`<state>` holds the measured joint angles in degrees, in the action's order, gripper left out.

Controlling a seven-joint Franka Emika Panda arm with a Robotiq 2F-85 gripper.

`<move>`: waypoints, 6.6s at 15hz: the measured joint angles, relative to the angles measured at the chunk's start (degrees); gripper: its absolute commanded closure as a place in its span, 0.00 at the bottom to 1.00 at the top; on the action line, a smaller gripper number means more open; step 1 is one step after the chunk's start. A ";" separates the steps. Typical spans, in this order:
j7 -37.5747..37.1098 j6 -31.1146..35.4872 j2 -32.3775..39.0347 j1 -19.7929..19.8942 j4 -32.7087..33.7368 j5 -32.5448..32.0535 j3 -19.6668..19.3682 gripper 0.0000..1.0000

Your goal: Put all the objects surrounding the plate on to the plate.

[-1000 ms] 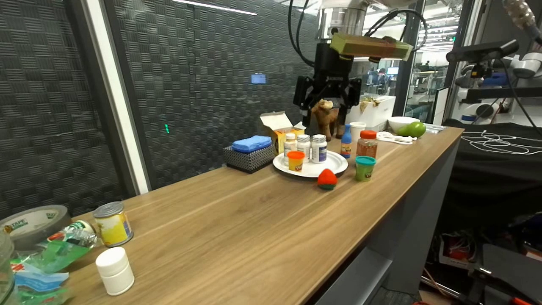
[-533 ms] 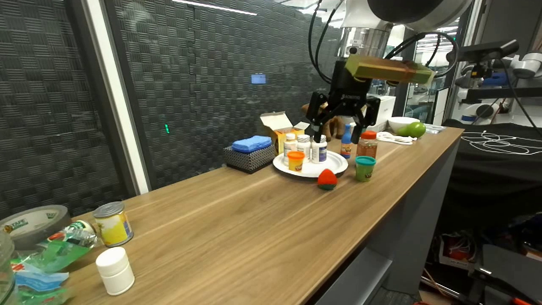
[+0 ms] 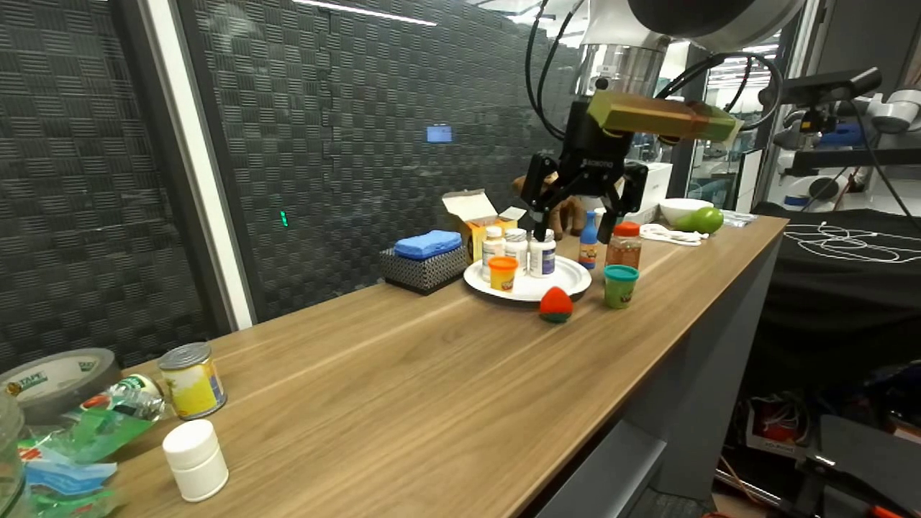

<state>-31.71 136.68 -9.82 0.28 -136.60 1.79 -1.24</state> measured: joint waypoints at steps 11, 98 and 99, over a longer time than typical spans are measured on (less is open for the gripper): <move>-0.77 0.02 0.84 5.18 -0.07 -0.27 -1.30 0.00; -5.61 7.94 12.42 9.34 8.92 -12.09 -8.85 0.00; -6.17 7.37 12.78 9.10 9.05 -13.85 -8.85 0.00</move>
<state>-37.88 144.05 2.97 9.39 -127.55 -12.06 -10.09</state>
